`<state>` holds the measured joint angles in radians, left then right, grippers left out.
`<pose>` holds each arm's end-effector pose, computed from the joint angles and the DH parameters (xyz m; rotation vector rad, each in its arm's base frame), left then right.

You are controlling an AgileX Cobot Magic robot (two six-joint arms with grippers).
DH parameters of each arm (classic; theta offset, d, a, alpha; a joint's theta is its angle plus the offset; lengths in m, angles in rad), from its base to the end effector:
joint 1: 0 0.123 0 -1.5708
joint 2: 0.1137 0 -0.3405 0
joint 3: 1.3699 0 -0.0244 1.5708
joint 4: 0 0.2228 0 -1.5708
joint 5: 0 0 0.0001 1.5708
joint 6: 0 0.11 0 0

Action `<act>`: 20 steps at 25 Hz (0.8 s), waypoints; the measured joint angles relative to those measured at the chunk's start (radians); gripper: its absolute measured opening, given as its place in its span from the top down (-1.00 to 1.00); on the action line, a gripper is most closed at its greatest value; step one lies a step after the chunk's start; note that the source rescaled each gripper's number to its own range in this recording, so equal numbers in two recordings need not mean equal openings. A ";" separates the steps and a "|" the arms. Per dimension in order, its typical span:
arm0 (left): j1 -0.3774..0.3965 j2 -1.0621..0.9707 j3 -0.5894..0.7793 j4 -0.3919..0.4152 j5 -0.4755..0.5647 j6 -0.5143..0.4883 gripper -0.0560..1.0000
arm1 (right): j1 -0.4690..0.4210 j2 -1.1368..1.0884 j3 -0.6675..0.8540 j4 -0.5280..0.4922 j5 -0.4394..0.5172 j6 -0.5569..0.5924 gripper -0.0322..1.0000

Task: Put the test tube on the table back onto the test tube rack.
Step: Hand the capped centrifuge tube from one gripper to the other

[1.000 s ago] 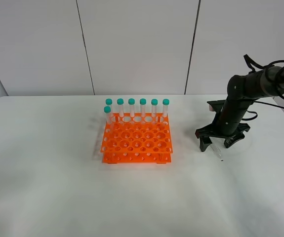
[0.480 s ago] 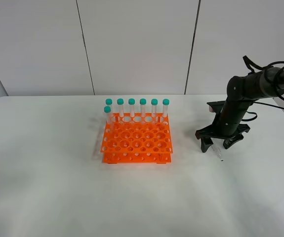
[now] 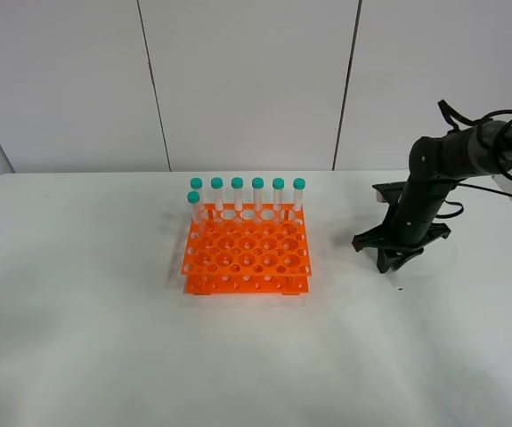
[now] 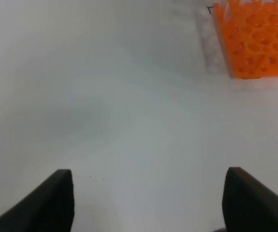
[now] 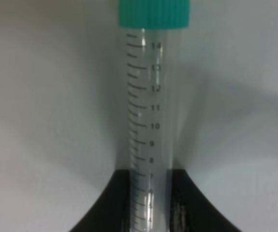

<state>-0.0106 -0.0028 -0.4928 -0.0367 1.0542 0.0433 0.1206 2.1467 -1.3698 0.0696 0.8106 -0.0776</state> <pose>-0.0679 -0.0028 0.2537 0.0565 2.0410 -0.0235 0.4082 0.0551 0.1532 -0.2332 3.0623 0.0824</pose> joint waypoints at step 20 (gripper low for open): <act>0.000 0.000 0.000 0.000 0.000 0.000 -1.00 | 0.000 -0.686 0.424 0.069 0.058 -0.196 0.89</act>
<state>-0.0106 -0.0028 -0.4928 -0.0367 1.0542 0.0433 0.1206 1.4610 -0.9463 0.1391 0.8688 -0.2735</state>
